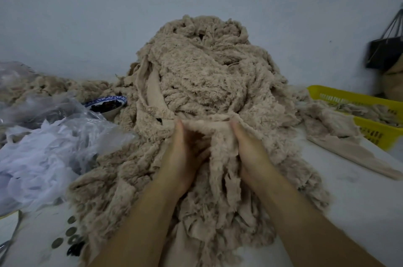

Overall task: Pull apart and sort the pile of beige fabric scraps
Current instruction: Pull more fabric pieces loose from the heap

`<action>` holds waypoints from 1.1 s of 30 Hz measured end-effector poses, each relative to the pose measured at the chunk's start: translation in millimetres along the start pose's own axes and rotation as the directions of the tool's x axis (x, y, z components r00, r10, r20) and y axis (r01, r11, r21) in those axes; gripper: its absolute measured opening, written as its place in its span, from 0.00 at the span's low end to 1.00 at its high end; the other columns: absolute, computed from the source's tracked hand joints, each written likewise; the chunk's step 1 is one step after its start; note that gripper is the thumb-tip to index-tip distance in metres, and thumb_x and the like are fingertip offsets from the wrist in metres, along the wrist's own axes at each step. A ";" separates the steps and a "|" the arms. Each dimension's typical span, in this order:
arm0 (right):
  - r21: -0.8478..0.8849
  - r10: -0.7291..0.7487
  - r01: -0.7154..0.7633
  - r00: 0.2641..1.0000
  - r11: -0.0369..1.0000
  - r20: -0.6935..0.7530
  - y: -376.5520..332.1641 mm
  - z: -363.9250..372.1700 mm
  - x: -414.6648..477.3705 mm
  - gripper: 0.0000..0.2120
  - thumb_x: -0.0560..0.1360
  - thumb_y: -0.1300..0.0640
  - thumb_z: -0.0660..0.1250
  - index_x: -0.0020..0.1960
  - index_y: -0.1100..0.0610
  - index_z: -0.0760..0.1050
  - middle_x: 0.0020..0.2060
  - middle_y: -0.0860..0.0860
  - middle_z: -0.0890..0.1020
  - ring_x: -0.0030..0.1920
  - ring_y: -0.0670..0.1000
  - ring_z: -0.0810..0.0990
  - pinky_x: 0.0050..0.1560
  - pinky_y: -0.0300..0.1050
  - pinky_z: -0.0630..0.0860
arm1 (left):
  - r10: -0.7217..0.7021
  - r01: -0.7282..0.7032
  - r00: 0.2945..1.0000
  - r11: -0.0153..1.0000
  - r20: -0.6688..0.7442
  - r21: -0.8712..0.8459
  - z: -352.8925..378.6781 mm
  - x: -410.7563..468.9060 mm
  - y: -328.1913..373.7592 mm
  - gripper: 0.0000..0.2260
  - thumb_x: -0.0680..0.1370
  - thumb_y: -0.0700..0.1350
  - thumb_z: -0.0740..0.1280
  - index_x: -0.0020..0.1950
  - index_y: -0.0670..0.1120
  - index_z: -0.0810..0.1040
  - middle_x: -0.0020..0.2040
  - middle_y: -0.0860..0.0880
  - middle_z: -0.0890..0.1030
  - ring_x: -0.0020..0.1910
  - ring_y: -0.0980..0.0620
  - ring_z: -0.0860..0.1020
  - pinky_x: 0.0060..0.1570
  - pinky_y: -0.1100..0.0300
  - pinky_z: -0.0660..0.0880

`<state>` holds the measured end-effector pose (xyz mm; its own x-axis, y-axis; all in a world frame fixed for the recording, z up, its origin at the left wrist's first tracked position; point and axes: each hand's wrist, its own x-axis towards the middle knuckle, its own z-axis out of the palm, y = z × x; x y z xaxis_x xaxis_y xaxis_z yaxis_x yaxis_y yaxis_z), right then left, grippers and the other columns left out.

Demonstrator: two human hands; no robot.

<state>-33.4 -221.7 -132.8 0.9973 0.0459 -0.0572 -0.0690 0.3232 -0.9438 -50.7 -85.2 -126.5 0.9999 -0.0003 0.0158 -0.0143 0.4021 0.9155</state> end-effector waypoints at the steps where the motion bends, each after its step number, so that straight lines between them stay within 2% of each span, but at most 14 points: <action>1: 0.009 -0.024 0.024 0.998 1.000 -0.058 -0.2 -0.7 1.8 0.21 0.81 0.42 0.61 0.49 0.55 0.86 0.46 0.54 0.87 0.48 0.52 0.87 0.52 0.50 0.82 | 0.043 -0.044 0.999 0.990 0.009 0.137 4.0 -3.2 -0.6 0.36 0.73 0.73 0.54 0.68 0.48 0.76 0.62 0.47 0.82 0.59 0.53 0.81 0.60 0.55 0.76; 4: 0.029 -0.100 0.107 0.980 0.994 -0.174 -6.5 -4.4 3.2 0.21 0.83 0.43 0.58 0.55 0.56 0.83 0.46 0.54 0.87 0.46 0.52 0.86 0.48 0.49 0.80 | 0.320 -0.265 0.947 0.743 0.021 0.615 8.3 -11.1 -4.8 0.30 0.68 0.77 0.59 0.62 0.60 0.73 0.61 0.58 0.77 0.52 0.70 0.76 0.47 0.72 0.72; 7: -0.005 -0.140 0.142 0.971 0.990 -0.192 -7.8 -8.7 3.7 0.20 0.83 0.42 0.56 0.59 0.52 0.82 0.50 0.56 0.86 0.48 0.55 0.84 0.47 0.53 0.80 | 0.449 -0.423 0.878 0.559 0.169 0.714 9.5 -14.0 -11.0 0.22 0.68 0.70 0.68 0.58 0.64 0.69 0.59 0.63 0.71 0.56 0.70 0.71 0.50 0.77 0.69; 9: 0.020 -0.155 0.161 0.971 0.987 -0.180 -8.1 -8.5 3.3 0.19 0.83 0.43 0.56 0.57 0.50 0.83 0.48 0.56 0.86 0.45 0.55 0.84 0.42 0.50 0.81 | 0.437 -0.414 0.879 0.497 0.193 0.762 7.5 -11.0 -14.5 0.20 0.72 0.64 0.70 0.59 0.60 0.70 0.58 0.63 0.71 0.57 0.69 0.71 0.52 0.74 0.70; 13: 0.011 -0.205 0.209 0.969 0.978 -0.140 -6.6 -7.1 5.5 0.20 0.83 0.43 0.57 0.62 0.56 0.79 0.49 0.57 0.86 0.46 0.55 0.86 0.43 0.49 0.82 | 0.355 -0.280 0.932 0.590 0.068 0.757 -0.4 -3.8 -16.1 0.16 0.80 0.54 0.67 0.50 0.40 0.77 0.43 0.46 0.78 0.39 0.56 0.74 0.38 0.66 0.70; 16: 0.115 -0.195 0.217 0.964 0.969 -0.179 -7.7 -9.2 5.4 0.19 0.83 0.44 0.59 0.56 0.58 0.79 0.41 0.54 0.87 0.35 0.50 0.85 0.33 0.40 0.80 | 0.126 -0.097 0.991 0.922 -0.054 0.375 -2.9 -4.1 -11.1 0.17 0.80 0.52 0.68 0.52 0.36 0.79 0.49 0.39 0.84 0.46 0.44 0.84 0.50 0.53 0.80; 17: 0.154 -0.179 0.209 0.966 0.966 -0.186 -7.8 -9.7 5.5 0.18 0.83 0.45 0.59 0.55 0.58 0.79 0.38 0.53 0.87 0.33 0.49 0.84 0.31 0.39 0.79 | 0.005 0.000 1.000 0.981 -0.025 0.194 -5.3 -2.4 -10.0 0.16 0.79 0.50 0.69 0.53 0.36 0.81 0.51 0.39 0.85 0.49 0.43 0.85 0.52 0.49 0.82; 19: 0.219 -0.154 0.195 0.970 0.956 -0.190 -8.2 -10.3 5.4 0.16 0.83 0.47 0.59 0.55 0.58 0.78 0.34 0.51 0.85 0.31 0.47 0.83 0.30 0.38 0.78 | -0.150 0.153 0.985 0.988 0.079 -0.026 -10.4 2.4 -6.0 0.15 0.77 0.49 0.69 0.50 0.38 0.85 0.45 0.39 0.86 0.43 0.45 0.86 0.42 0.55 0.83; 21: 0.265 -0.149 0.192 0.973 0.945 -0.176 -8.4 -11.1 6.0 0.15 0.84 0.48 0.58 0.53 0.58 0.77 0.31 0.50 0.84 0.29 0.47 0.82 0.29 0.38 0.78 | -0.198 0.200 0.962 0.980 0.187 0.008 -9.1 3.1 -1.1 0.20 0.76 0.56 0.64 0.36 0.43 0.85 0.29 0.46 0.81 0.26 0.54 0.80 0.27 0.66 0.76; 23: 0.318 -0.140 0.187 0.976 0.929 -0.165 -9.8 -11.9 6.1 0.15 0.84 0.49 0.57 0.52 0.59 0.76 0.28 0.50 0.82 0.28 0.46 0.81 0.28 0.37 0.78 | -0.211 0.189 0.960 0.973 0.184 0.132 -9.9 5.7 -3.5 0.24 0.72 0.63 0.61 0.29 0.48 0.85 0.28 0.51 0.82 0.26 0.58 0.80 0.27 0.68 0.75; 25: 0.371 -0.122 0.179 0.977 0.911 -0.172 -11.7 -13.9 6.9 0.16 0.84 0.48 0.58 0.51 0.59 0.76 0.27 0.50 0.81 0.27 0.45 0.80 0.27 0.37 0.77 | -0.142 0.105 0.970 0.976 0.196 0.191 -8.9 0.1 -2.1 0.25 0.70 0.67 0.68 0.46 0.47 0.88 0.48 0.43 0.86 0.47 0.51 0.85 0.48 0.61 0.79; 27: 0.406 -0.117 0.183 0.976 0.895 -0.183 -13.0 -15.6 7.5 0.16 0.84 0.48 0.58 0.49 0.59 0.76 0.26 0.49 0.80 0.26 0.45 0.79 0.27 0.37 0.77 | -0.157 0.094 0.965 0.955 0.210 0.281 -11.8 -3.2 -6.4 0.32 0.65 0.67 0.75 0.58 0.44 0.80 0.55 0.44 0.84 0.51 0.51 0.83 0.52 0.60 0.77; 30: 0.423 -0.113 0.184 0.976 0.887 -0.188 -13.1 -17.9 8.3 0.16 0.84 0.48 0.57 0.48 0.59 0.76 0.26 0.49 0.80 0.27 0.45 0.79 0.27 0.37 0.77 | -0.187 0.094 0.960 0.917 0.209 0.387 -7.4 -5.3 -8.6 0.07 0.73 0.57 0.73 0.46 0.60 0.78 0.34 0.64 0.83 0.33 0.66 0.81 0.32 0.72 0.75; 33: 0.427 -0.102 0.176 0.976 0.887 -0.190 -12.5 -19.3 8.4 0.16 0.83 0.47 0.58 0.52 0.58 0.77 0.27 0.48 0.80 0.26 0.45 0.78 0.27 0.38 0.76 | -0.124 0.106 0.991 0.950 0.042 0.294 -5.8 -5.4 -7.0 0.08 0.78 0.49 0.70 0.40 0.50 0.81 0.41 0.45 0.83 0.37 0.51 0.82 0.40 0.60 0.79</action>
<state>-23.7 -243.6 -127.8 0.9856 -0.1680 -0.0210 0.1040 0.6987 -0.7078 -56.0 -82.7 -135.3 0.9928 -0.0887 -0.0806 0.0904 0.1127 0.9895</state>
